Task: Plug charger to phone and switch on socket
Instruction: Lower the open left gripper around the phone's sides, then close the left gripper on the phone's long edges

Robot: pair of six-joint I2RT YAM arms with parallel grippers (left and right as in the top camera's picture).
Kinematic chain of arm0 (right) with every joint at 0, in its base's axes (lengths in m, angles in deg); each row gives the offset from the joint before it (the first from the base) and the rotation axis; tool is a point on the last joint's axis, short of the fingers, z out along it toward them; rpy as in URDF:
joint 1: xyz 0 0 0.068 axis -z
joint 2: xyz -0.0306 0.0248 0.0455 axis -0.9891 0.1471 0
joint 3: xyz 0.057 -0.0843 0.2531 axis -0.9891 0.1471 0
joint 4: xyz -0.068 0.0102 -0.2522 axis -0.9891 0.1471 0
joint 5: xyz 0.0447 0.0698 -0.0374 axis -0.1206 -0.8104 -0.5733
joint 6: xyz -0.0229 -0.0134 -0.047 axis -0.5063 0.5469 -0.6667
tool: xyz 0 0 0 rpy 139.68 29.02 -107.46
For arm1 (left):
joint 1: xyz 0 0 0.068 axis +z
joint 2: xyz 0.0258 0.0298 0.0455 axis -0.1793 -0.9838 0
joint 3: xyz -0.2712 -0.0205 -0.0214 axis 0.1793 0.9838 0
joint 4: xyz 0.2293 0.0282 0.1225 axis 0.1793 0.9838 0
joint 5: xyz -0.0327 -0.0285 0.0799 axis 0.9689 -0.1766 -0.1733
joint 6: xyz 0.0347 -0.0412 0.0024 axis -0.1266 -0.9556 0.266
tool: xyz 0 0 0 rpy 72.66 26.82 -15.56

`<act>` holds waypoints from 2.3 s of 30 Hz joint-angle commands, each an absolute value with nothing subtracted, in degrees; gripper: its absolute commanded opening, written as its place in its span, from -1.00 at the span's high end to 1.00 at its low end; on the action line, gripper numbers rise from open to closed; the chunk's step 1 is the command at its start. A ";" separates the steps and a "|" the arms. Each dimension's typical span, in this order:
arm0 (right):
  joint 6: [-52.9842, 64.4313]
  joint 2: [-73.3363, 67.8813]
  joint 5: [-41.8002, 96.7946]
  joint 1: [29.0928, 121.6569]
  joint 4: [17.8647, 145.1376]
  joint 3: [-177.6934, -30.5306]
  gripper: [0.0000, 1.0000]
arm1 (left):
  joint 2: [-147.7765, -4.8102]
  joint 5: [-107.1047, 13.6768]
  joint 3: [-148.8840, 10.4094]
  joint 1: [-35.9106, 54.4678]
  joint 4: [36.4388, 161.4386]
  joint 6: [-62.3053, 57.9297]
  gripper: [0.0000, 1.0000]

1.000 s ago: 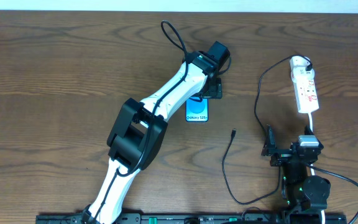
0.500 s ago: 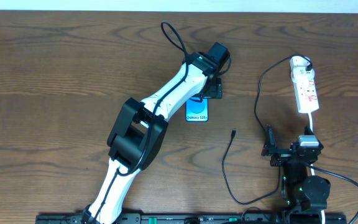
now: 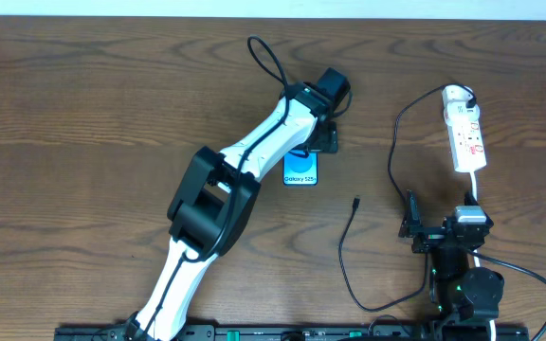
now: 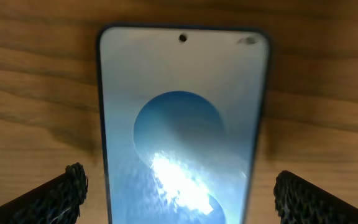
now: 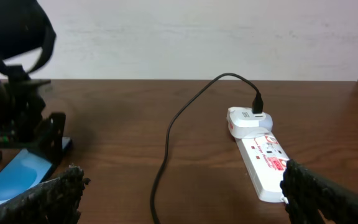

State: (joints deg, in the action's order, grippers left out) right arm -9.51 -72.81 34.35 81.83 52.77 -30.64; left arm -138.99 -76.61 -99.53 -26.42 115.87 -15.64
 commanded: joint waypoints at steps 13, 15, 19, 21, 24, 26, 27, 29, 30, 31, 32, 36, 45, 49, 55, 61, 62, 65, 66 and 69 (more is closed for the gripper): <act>-10.17 -73.10 34.76 81.46 53.03 -30.55 -0.99 | -141.22 -78.01 -99.07 -25.90 115.98 -16.14 -0.96; -10.17 -73.10 34.76 81.46 53.03 -30.55 -0.99 | -141.22 -78.01 -99.07 -25.90 116.02 -16.17 -0.96; -10.17 -73.10 34.76 81.44 53.03 -30.55 -0.98 | -141.22 -77.77 -99.07 -25.92 116.46 -16.14 -0.96; -10.17 -73.10 34.76 81.44 53.03 -30.55 -0.99 | -141.22 -77.12 -99.07 -25.92 116.70 -16.14 -0.96; -10.17 -73.10 34.76 81.44 53.03 -30.55 -0.98 | -141.22 -73.40 -99.07 -25.83 116.41 -16.14 -0.96; -10.17 -73.10 34.76 81.44 53.03 -30.55 -0.98 | -141.22 -71.50 -99.07 -25.75 116.24 -16.14 -0.96; -10.17 -73.10 34.76 81.44 53.03 -30.55 -0.99 | -141.22 -71.57 -99.07 -25.75 116.22 -16.14 -0.95; -10.17 -73.10 34.76 81.46 53.03 -30.55 -0.98 | -141.22 -71.57 -99.07 -25.75 116.22 -16.14 -0.96; -10.17 -73.10 34.76 81.44 53.03 -30.55 -0.98 | -141.22 -71.57 -99.07 -25.75 116.24 -16.14 -0.96; -10.17 -73.10 34.76 81.46 53.03 -30.55 -0.98 | -141.22 -71.57 -99.07 -25.75 116.24 -16.14 -0.96; -10.17 -73.10 34.76 81.44 53.03 -30.55 -0.99 | -141.22 -71.59 -99.07 -25.75 116.24 -16.12 -0.96; -10.17 -73.10 34.76 81.46 53.03 -30.55 -0.99 | -141.22 -72.26 -99.07 -25.75 116.22 -16.12 -0.96; -10.17 -73.10 34.79 81.46 53.03 -30.55 -0.99 | -141.22 -72.46 -99.07 -26.32 116.26 -15.03 -0.96; -10.17 -73.10 34.76 81.46 53.03 -30.55 -0.98 | -141.22 -76.61 -99.07 -26.69 116.70 -15.07 -0.96; -10.17 -73.10 34.76 81.46 53.03 -30.55 -0.98 | -141.22 -76.94 -99.07 -26.75 116.74 -15.05 -0.96; -10.17 -73.10 34.76 81.46 53.03 -30.55 -0.99 | -141.22 -76.99 -99.07 -26.77 116.94 -15.05 -0.98; -10.17 -73.10 34.76 81.46 53.03 -30.55 -0.99 | -141.22 -76.99 -99.07 -26.77 116.96 -15.05 -0.95; -10.17 -73.10 34.76 81.46 53.03 -30.55 -0.99 | -141.22 -76.99 -99.07 -26.77 116.98 -15.05 -0.92; -10.17 -73.10 34.76 81.44 53.03 -30.55 -0.98 | -141.22 -76.99 -99.07 -26.77 116.98 -15.05 -0.89; -10.17 -73.10 34.76 81.46 53.03 -30.55 -0.98 | -141.22 -76.99 -99.07 -26.77 117.07 -15.05 -0.87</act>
State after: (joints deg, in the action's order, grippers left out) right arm -9.51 -72.81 34.35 81.83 52.77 -30.64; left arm -140.43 -75.83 -99.53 -26.71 116.59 -15.42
